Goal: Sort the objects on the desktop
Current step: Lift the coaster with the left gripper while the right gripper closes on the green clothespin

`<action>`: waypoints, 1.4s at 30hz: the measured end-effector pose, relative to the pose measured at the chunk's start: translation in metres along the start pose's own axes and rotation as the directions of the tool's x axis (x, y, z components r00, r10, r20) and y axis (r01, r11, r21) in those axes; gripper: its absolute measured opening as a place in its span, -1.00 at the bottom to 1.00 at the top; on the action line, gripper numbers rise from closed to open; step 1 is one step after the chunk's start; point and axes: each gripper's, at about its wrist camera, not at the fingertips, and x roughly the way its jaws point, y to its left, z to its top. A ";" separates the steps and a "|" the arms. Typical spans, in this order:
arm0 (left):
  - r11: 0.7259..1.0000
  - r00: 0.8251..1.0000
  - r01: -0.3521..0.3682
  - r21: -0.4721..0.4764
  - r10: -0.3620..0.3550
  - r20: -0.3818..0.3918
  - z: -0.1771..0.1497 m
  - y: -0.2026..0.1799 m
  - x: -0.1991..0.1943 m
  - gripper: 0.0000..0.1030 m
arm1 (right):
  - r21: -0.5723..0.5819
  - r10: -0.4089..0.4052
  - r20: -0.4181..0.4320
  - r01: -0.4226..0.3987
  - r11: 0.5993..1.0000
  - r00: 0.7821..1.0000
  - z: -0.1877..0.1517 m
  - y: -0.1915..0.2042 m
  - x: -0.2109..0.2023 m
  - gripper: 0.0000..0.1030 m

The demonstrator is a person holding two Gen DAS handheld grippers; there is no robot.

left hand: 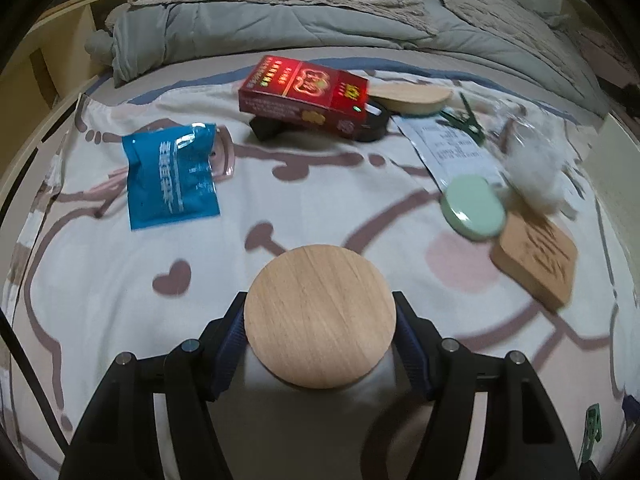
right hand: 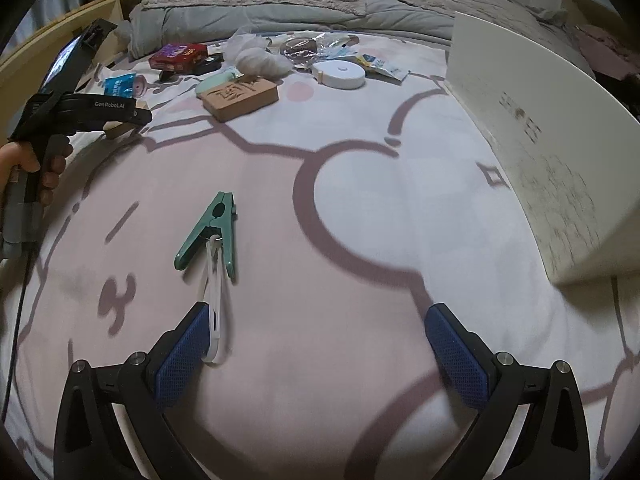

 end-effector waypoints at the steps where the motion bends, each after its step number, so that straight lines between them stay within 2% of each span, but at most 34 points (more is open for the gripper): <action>1: 1.000 1.000 -0.004 0.007 0.004 0.002 -0.004 -0.001 -0.003 0.32 | 0.000 0.001 0.001 -0.001 1.000 1.000 -0.004 0.000 -0.003 1.00; 5: 0.998 1.000 0.022 0.052 -0.022 0.005 -0.024 -0.013 -0.018 0.32 | 0.002 0.002 0.000 -0.002 1.000 1.000 -0.018 0.000 -0.012 1.00; 10: 0.990 0.996 0.089 0.111 -0.088 -0.015 -0.049 -0.031 -0.038 0.32 | 0.007 -0.006 -0.005 0.006 1.000 1.000 -0.032 0.002 -0.020 1.00; 21: 0.948 0.974 0.226 0.224 -0.218 -0.063 -0.097 -0.056 -0.077 0.32 | 0.024 0.001 -0.014 0.000 1.000 1.000 -0.047 0.002 -0.034 1.00; 26: 0.938 0.971 0.241 0.251 -0.235 -0.052 -0.114 -0.049 -0.085 0.32 | 0.022 0.029 -0.037 -0.029 0.999 0.999 -0.048 0.002 -0.046 1.00; 34: 0.932 0.965 0.259 0.253 -0.258 -0.038 -0.130 -0.037 -0.090 0.32 | 0.032 0.064 -0.018 -0.064 0.997 0.998 -0.053 0.006 -0.067 1.00; 39: 0.927 0.967 0.254 0.276 -0.254 -0.037 -0.134 -0.040 -0.090 0.45 | 0.059 0.114 0.009 -0.114 0.992 0.993 -0.044 0.012 -0.070 0.99; 42: 0.929 0.969 0.241 0.282 -0.244 -0.025 -0.137 -0.041 -0.090 0.46 | 0.081 0.153 0.022 -0.154 0.985 0.988 -0.035 0.017 -0.065 0.84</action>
